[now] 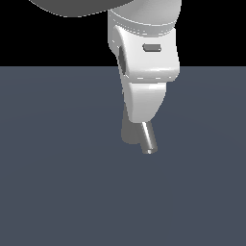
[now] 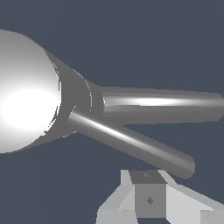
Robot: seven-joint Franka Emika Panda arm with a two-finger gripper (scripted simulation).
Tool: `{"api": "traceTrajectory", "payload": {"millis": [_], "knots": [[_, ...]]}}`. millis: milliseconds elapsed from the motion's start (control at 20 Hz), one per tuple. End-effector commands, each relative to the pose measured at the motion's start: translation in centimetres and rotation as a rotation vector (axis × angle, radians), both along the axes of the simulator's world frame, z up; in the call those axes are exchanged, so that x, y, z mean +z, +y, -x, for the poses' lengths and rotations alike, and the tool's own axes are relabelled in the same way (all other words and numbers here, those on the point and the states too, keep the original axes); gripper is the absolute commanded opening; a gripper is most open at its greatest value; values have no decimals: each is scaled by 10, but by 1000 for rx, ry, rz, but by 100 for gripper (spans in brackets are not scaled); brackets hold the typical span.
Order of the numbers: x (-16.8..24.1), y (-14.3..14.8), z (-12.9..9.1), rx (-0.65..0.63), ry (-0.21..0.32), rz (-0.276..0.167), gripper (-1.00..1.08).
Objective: Turn on the faucet by rotating a designated handle.
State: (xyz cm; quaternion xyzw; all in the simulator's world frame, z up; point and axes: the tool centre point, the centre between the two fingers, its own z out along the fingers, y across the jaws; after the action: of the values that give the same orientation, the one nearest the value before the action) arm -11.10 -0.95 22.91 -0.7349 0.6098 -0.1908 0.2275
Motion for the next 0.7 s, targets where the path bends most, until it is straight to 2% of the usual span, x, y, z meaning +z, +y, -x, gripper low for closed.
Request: {"api": "traceTrajectory", "payload": {"millis": [0, 200, 250, 650], "knots": [[-5, -9, 5, -15, 9, 1, -100], [-7, -11, 7, -15, 9, 1, -100], [-3, -5, 3, -2, 1, 0, -100], [-6, -39, 2, -7, 4, 0, -100]]}}
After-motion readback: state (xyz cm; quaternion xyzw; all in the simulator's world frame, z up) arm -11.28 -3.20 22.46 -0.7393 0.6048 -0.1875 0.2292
